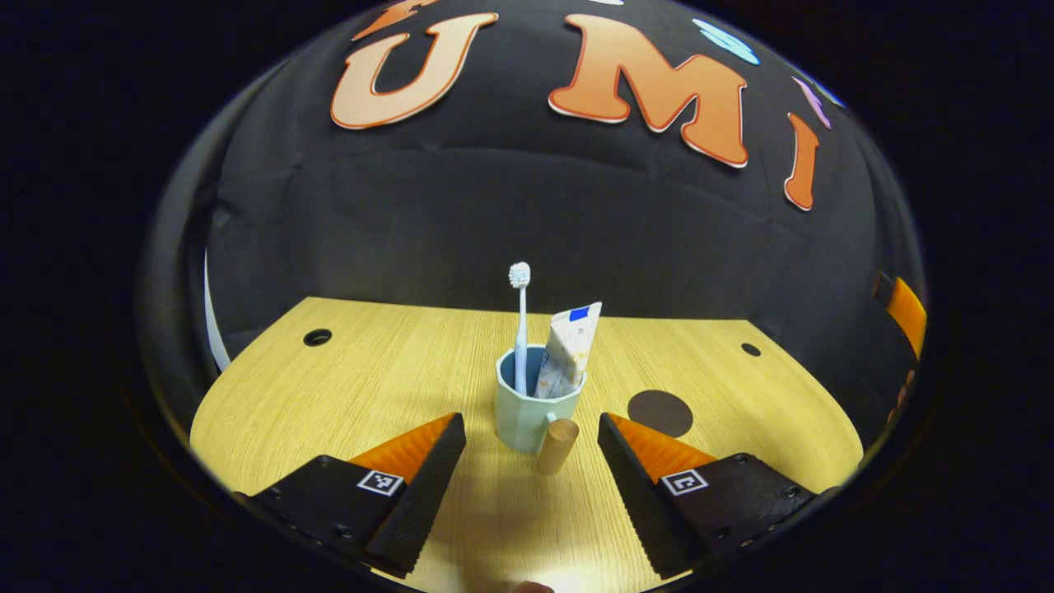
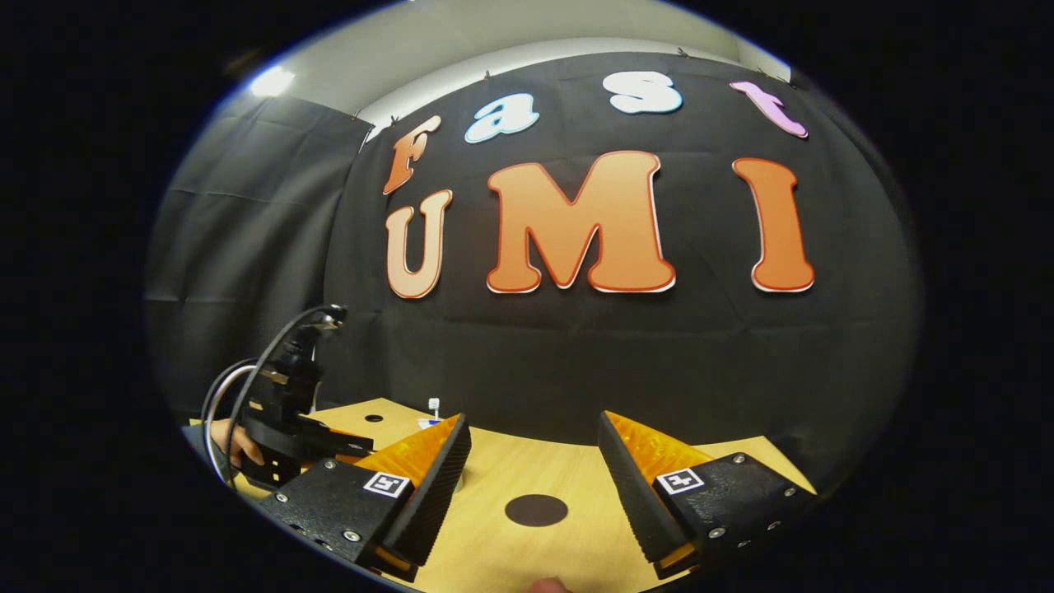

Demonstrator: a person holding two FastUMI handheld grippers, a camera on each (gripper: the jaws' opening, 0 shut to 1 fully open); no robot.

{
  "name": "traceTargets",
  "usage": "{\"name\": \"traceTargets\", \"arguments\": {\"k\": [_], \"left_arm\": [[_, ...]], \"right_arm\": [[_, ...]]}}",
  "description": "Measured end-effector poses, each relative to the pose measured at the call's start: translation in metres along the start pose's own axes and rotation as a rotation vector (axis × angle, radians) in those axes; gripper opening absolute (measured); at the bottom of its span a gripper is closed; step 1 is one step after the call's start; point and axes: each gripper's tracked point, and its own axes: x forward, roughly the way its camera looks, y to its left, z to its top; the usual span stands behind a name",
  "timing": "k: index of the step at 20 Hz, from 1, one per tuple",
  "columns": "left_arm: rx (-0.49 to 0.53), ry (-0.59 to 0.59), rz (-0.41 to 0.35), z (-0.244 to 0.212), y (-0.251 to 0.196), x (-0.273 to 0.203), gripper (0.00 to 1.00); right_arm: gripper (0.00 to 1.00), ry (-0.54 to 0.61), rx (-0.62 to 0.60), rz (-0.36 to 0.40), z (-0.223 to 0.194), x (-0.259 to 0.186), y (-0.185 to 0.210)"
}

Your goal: Put the toothbrush and toothpaste on the desktop into the cup, then pick up the cup and place it on the coaster on the desktop.

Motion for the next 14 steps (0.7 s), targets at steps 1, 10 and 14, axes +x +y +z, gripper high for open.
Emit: {"name": "traceTargets", "arguments": {"k": [1, 10, 14], "left_arm": [[0.006, 0.04, 0.006, -0.004, 0.0, 0.004, 0.97], [0.106, 0.299, 0.086, -0.03, -0.008, 0.044, 0.98], [0.076, 0.375, 0.101, -0.041, -0.015, 0.058, 0.97]], "right_arm": [[0.93, -0.004, -0.006, -0.003, 0.004, -0.007, -0.005], [0.94, -0.035, -0.048, -0.008, 0.025, -0.064, -0.04], [0.94, -0.042, -0.048, -0.009, 0.025, -0.081, -0.048]]}}
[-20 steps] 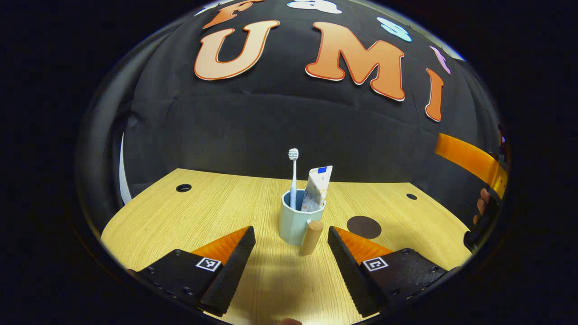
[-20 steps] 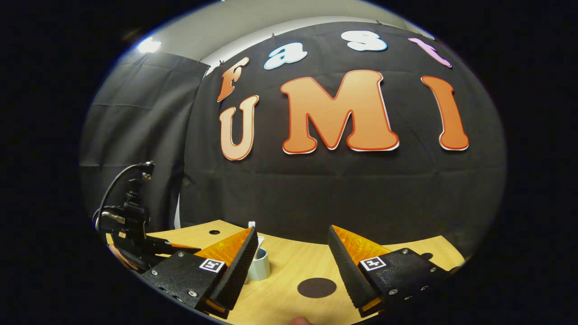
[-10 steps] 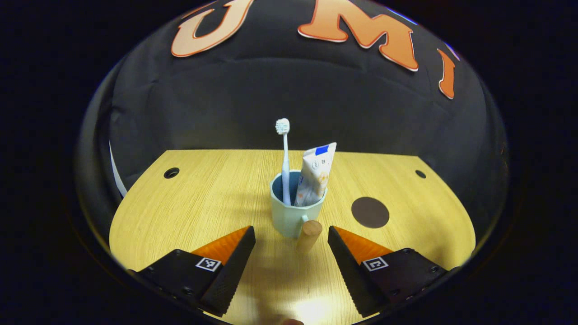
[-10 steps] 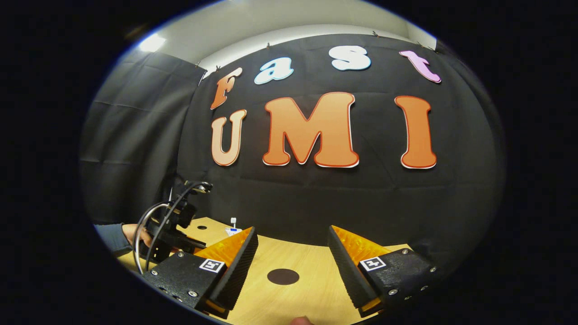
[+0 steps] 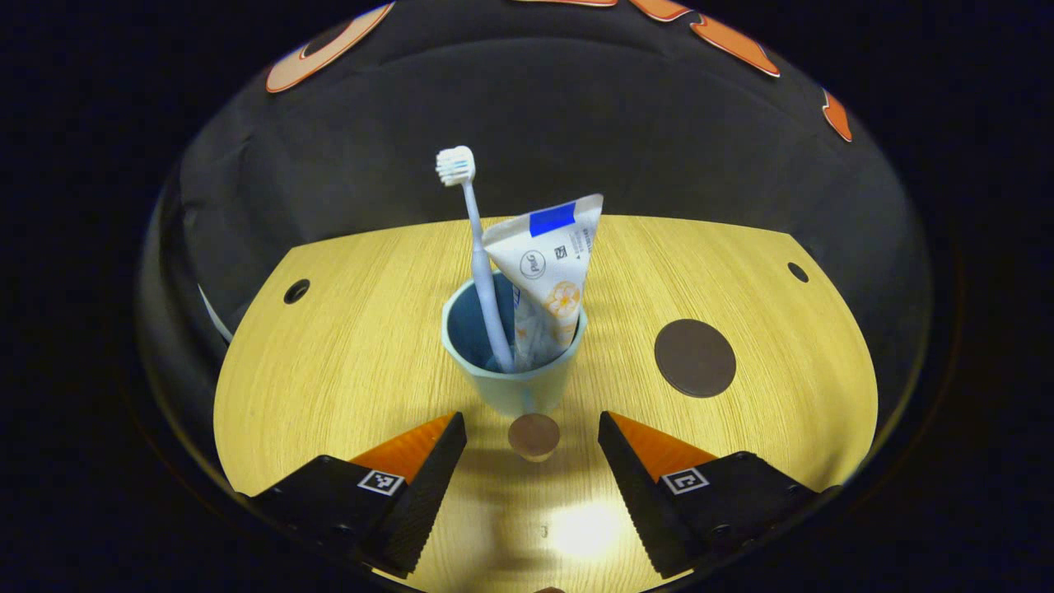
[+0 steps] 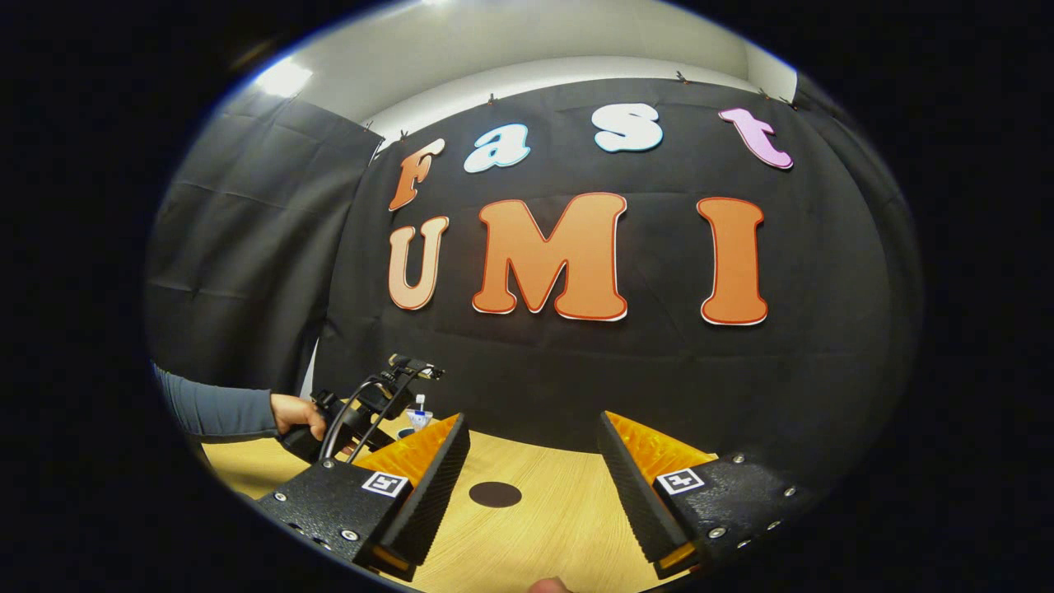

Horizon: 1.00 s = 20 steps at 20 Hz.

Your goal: Put the toothbrush and toothpaste on the desktop into the cup, then pick up the cup and place it on the coaster on the desktop.

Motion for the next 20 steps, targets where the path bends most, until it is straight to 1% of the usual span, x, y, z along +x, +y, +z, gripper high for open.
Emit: {"name": "traceTargets", "arguments": {"k": [1, 3, 4, 5, 6, 7, 8, 9, 10, 11, 12, 13, 14, 15, 16, 17, 18, 19, 20], "left_arm": [[-0.005, 0.014, 0.007, -0.002, -0.001, 0.005, 0.97], [-0.008, 0.027, 0.032, -0.002, -0.001, 0.01, 0.91], [-0.01, 0.026, 0.032, -0.002, -0.003, 0.013, 0.83], [-0.013, 0.019, 0.038, 0.001, -0.004, 0.013, 0.82], [-0.016, 0.02, 0.045, 0.002, -0.005, 0.014, 0.74], [-0.011, 0.028, 0.071, -0.001, -0.001, 0.015, 0.69], [-0.014, 0.027, 0.084, -0.003, 0.003, 0.016, 0.51], [-0.026, 0.014, 0.078, -0.003, 0.005, 0.016, 0.34], [-0.03, 0.011, 0.067, -0.006, 0.007, 0.018, 0.35], [-0.05, -0.009, 0.06, -0.002, 0.009, 0.016, 0.37], [-0.06, -0.018, 0.051, -0.005, 0.009, 0.023, 0.25], [-0.076, -0.027, 0.045, -0.008, 0.008, 0.021, 0.25], [-0.077, -0.028, 0.042, -0.01, 0.009, 0.023, 0.23], [-0.095, -0.038, 0.039, -0.01, 0.009, 0.025, 0.22], [-0.095, -0.034, 0.039, -0.01, 0.009, 0.023, 0.19], [-0.105, -0.041, 0.039, -0.01, 0.008, 0.02, 0.19], [-0.107, -0.042, 0.035, -0.008, 0.006, 0.021, 0.17], [-0.11, -0.045, 0.027, -0.008, 0.007, 0.019, 0.17], [-0.118, -0.049, 0.018, -0.009, 0.006, 0.02, 0.17]], "right_arm": [[0.94, -0.002, 0.001, 0.003, -0.001, -0.004, -0.001], [0.94, -0.013, 0.004, 0.007, 0.0, -0.013, -0.002], [0.94, -0.016, 0.007, 0.003, 0.001, -0.016, -0.004], [0.94, -0.019, 0.011, 0.002, 0.001, -0.018, -0.006], [0.94, -0.022, 0.017, -0.002, 0.001, -0.021, -0.008], [0.99, -0.025, 0.023, -0.003, 0.001, -0.024, -0.009], [0.94, -0.026, 0.027, -0.008, 0.0, -0.027, -0.011], [0.99, -0.024, 0.03, -0.014, -0.001, -0.028, -0.014], [0.94, -0.026, 0.036, -0.017, -0.001, -0.031, -0.016], [0.94, -0.029, 0.043, -0.019, -0.001, -0.032, -0.018], [0.94, -0.029, 0.049, -0.02, -0.003, -0.033, -0.02], [0.94, -0.028, 0.055, -0.026, -0.005, -0.034, -0.021], [0.99, -0.026, 0.062, -0.03, -0.007, -0.034, -0.022], [0.99, -0.023, 0.068, -0.032, -0.008, -0.037, -0.022], [0.99, -0.021, 0.072, -0.036, -0.01, -0.038, -0.024], [0.94, -0.019, 0.074, -0.038, -0.011, -0.039, -0.024], [0.94, -0.019, 0.075, -0.042, -0.012, -0.039, -0.026], [0.94, -0.018, 0.077, -0.043, -0.012, -0.04, -0.025], [0.99, -0.018, 0.078, -0.045, -0.012, -0.041, -0.026]]}}
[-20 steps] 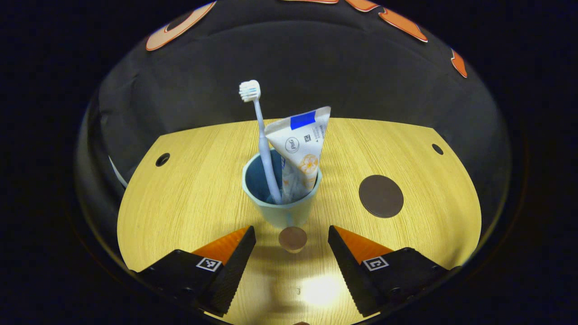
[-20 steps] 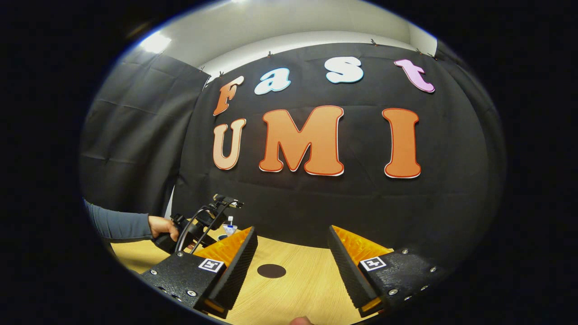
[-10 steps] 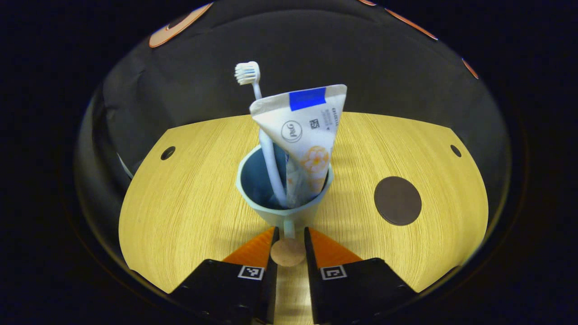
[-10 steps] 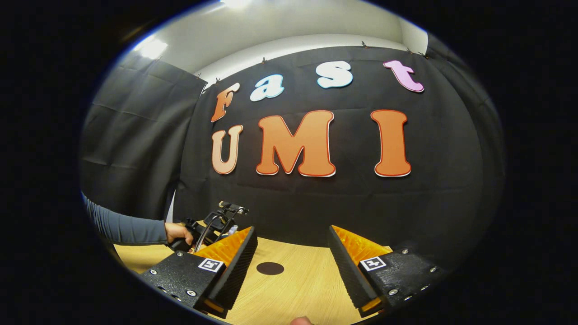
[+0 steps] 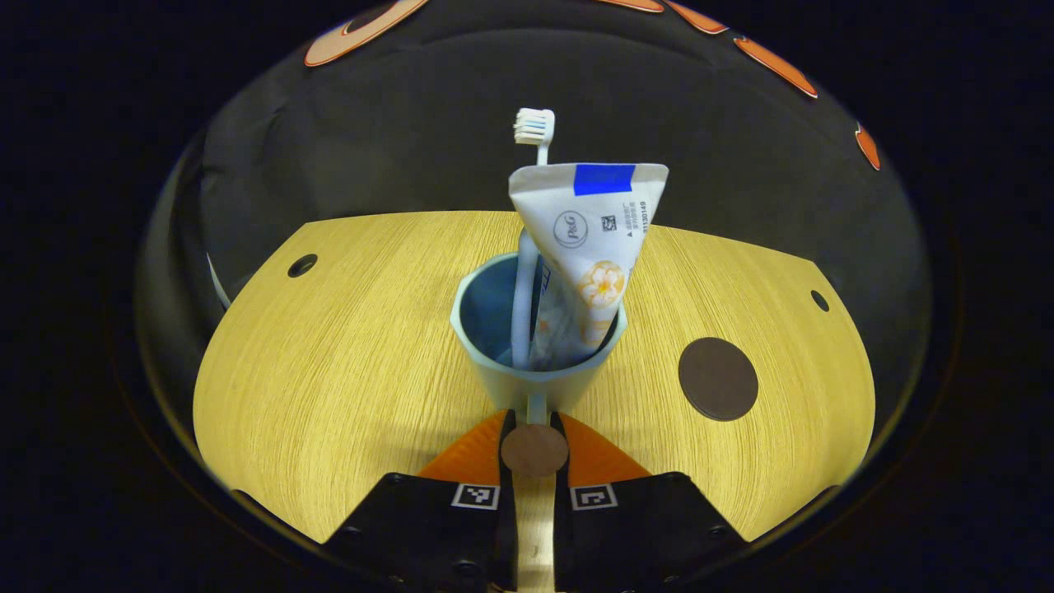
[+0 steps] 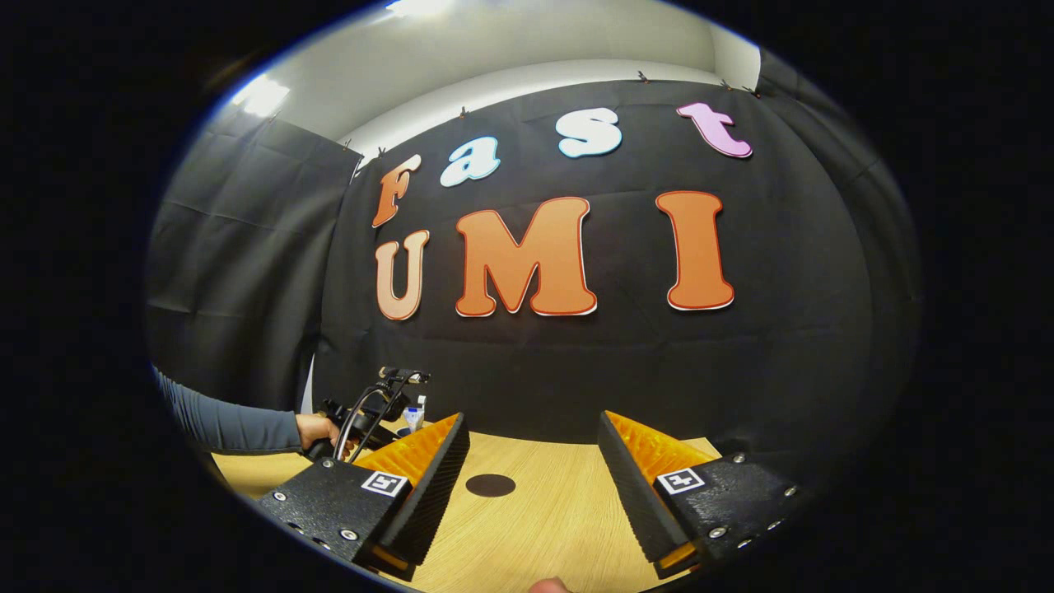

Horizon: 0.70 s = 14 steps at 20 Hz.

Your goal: Put the toothbrush and toothpaste on the desktop into the cup, then pick up the cup and place it on the coaster on the desktop.

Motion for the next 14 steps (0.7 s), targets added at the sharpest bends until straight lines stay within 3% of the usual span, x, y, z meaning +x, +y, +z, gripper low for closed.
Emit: {"name": "traceTargets", "arguments": {"k": [2, 3, 4, 8, 10, 14], "left_arm": [[-0.012, -0.004, -0.019, 0.0, -0.002, 0.003, 0.17], [-0.017, -0.008, -0.022, 0.002, -0.002, 0.004, 0.16], [-0.022, -0.008, -0.024, 0.0, -0.004, 0.003, 0.17], [-0.019, -0.027, -0.021, 0.004, -0.004, 0.002, 0.17], [-0.005, -0.05, -0.021, 0.009, -0.003, 0.0, 0.16], [0.025, -0.075, -0.043, 0.016, -0.007, -0.001, 0.17]], "right_arm": [[0.94, -0.002, 0.007, 0.001, 0.0, 0.002, 0.0], [0.99, -0.004, 0.012, 0.001, 0.0, 0.003, 0.001], [0.94, -0.002, 0.014, 0.002, -0.001, 0.003, 0.001], [0.94, -0.002, 0.008, 0.005, -0.001, 0.006, 0.004], [0.99, 0.001, 0.008, 0.005, -0.002, 0.007, 0.006], [0.99, 0.005, 0.016, 0.009, -0.005, 0.008, 0.009]]}}
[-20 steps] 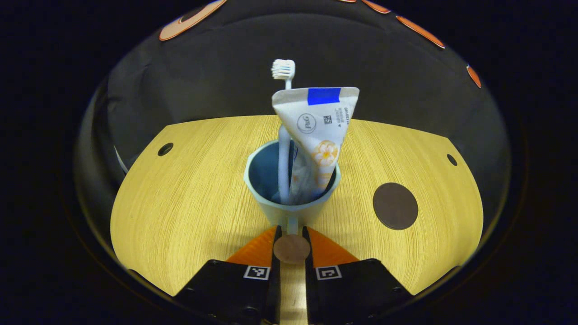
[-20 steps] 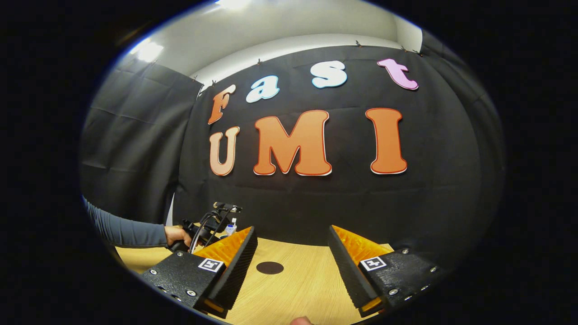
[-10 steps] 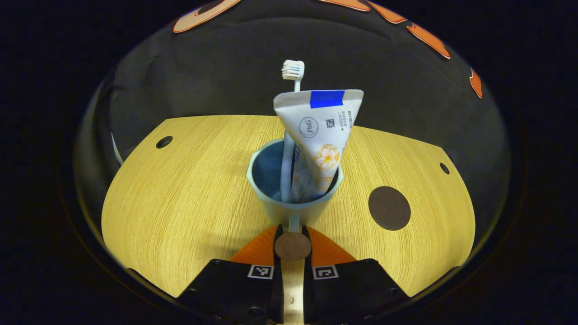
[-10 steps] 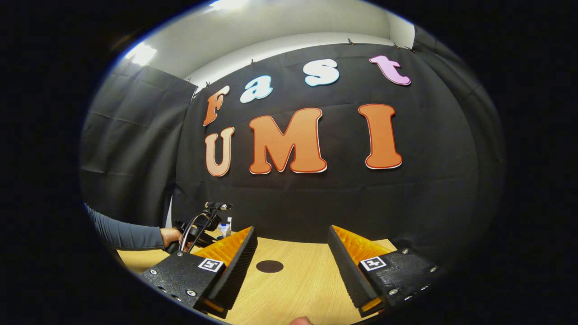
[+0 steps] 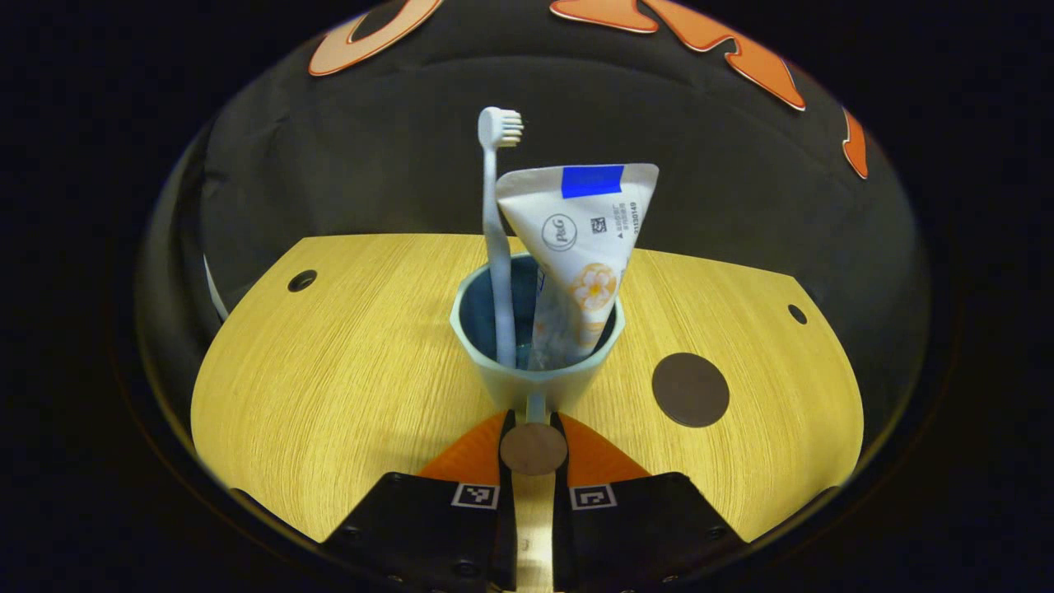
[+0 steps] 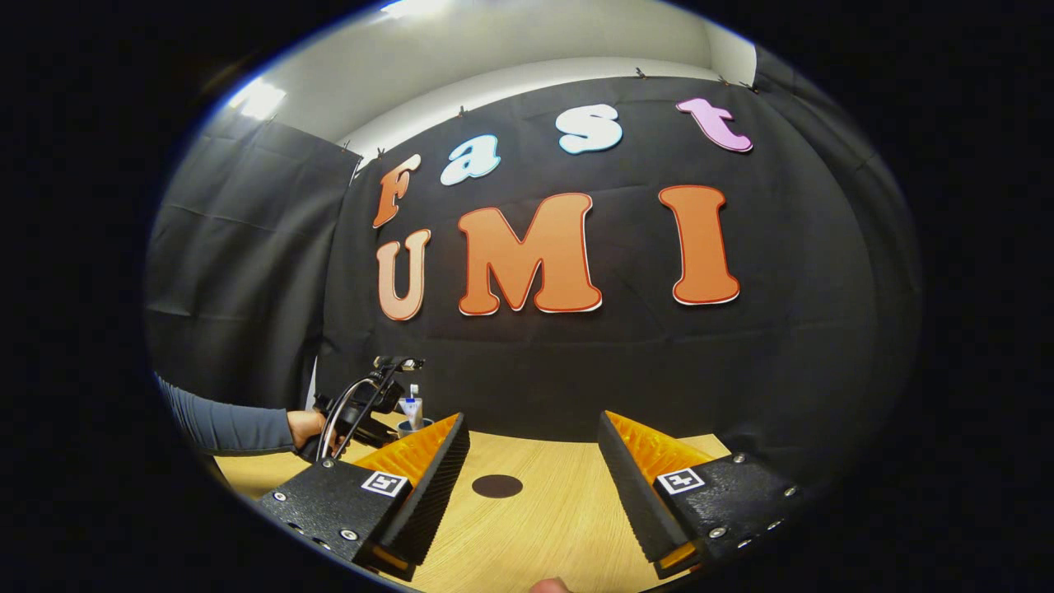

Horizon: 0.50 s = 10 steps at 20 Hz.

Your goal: Put the toothbrush and toothpaste on the desktop into the cup, then pick up the cup and place it on the coaster on the desktop.

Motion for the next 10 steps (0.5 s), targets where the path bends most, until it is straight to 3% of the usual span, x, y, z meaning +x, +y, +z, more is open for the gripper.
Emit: {"name": "traceTargets", "arguments": {"k": [2, 10], "left_arm": [[0.019, -0.003, -0.019, -0.001, -0.001, 0.002, 0.16], [0.072, 0.021, -0.079, 0.001, -0.003, -0.002, 0.16]], "right_arm": [[0.94, 0.003, 0.001, 0.001, -0.001, 0.0, 0.001], [0.94, 0.004, 0.0, -0.029, -0.004, -0.006, -0.015]]}}
